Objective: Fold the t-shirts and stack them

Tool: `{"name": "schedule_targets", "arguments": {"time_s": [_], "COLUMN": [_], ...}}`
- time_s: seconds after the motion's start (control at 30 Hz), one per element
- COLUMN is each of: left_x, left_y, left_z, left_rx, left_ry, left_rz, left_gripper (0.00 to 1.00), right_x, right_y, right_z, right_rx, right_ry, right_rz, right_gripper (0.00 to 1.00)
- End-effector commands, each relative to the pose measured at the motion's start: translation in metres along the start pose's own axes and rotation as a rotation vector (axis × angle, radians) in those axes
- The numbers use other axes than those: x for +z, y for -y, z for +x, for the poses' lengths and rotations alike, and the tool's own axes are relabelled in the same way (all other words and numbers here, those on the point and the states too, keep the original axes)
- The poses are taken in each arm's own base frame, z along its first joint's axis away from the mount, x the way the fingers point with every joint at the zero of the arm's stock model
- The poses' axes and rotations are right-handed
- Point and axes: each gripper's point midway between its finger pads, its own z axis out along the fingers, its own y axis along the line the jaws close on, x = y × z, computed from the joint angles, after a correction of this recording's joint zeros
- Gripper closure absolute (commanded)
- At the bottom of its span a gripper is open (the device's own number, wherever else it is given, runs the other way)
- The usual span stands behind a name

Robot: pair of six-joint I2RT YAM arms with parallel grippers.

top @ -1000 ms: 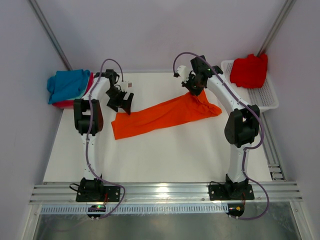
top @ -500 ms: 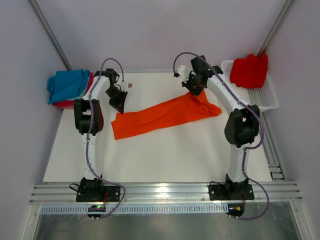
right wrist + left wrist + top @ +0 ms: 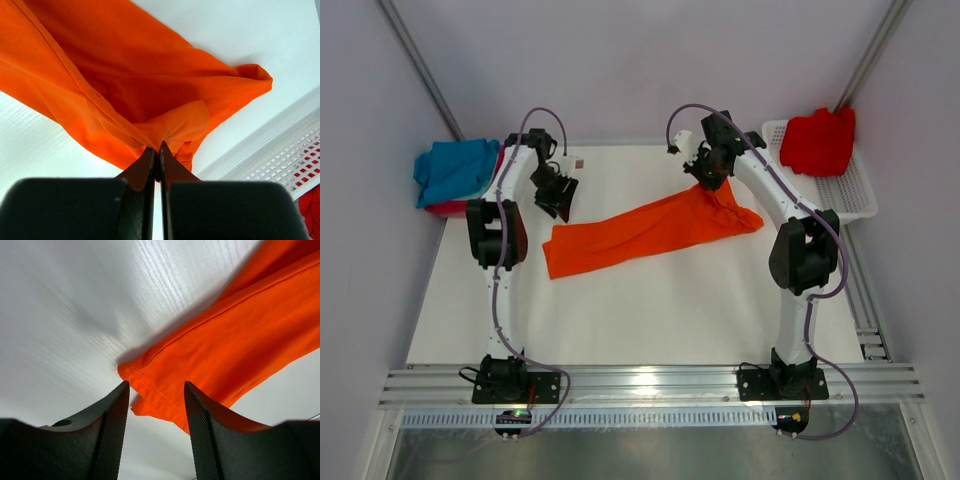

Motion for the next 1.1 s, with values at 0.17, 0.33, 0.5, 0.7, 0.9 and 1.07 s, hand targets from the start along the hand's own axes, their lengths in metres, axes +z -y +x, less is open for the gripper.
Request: {"name": "schedule_targets", "arguments": {"time_s": [0.17,0.33,0.5,0.7,0.9,1.07], "left_x": [-0.008,-0.004,0.003,0.007,0.014,0.020], "left_y": [0.013,0.001,-0.002,-0.001,-0.006,-0.009], "left_z": [0.012,0.015,0.025,0.028,0.034,0.034], "left_rx": [-0.004,-0.012,-0.030,-0.065,-0.089,-0.089], "left_ry": [-0.039,-0.066,-0.101,-0.104,-0.117,-0.120], "left_rz": [0.045,-0.009,-0.023,0.006,0.019,0.019], "left_gripper": [0.79,0.41,0.24,0.29,0.27,0.26], "right_x": [-0.011,-0.010,-0.012,-0.011,-0.011,-0.010], "right_y": [0.009,0.009,0.009,0.007,0.008,0.007], "right_z": [-0.014,-0.014,-0.013,-0.012,-0.011,-0.012], "right_rx": [-0.009,-0.006,-0.002,0.011,0.017,0.018], "right_ry": [0.048,0.050,0.048,0.043,0.042,0.042], "right_rz": [0.040,0.038,0.043,0.040,0.044,0.041], "right_gripper": [0.97,0.97,0.97,0.97,0.97,0.97]}}
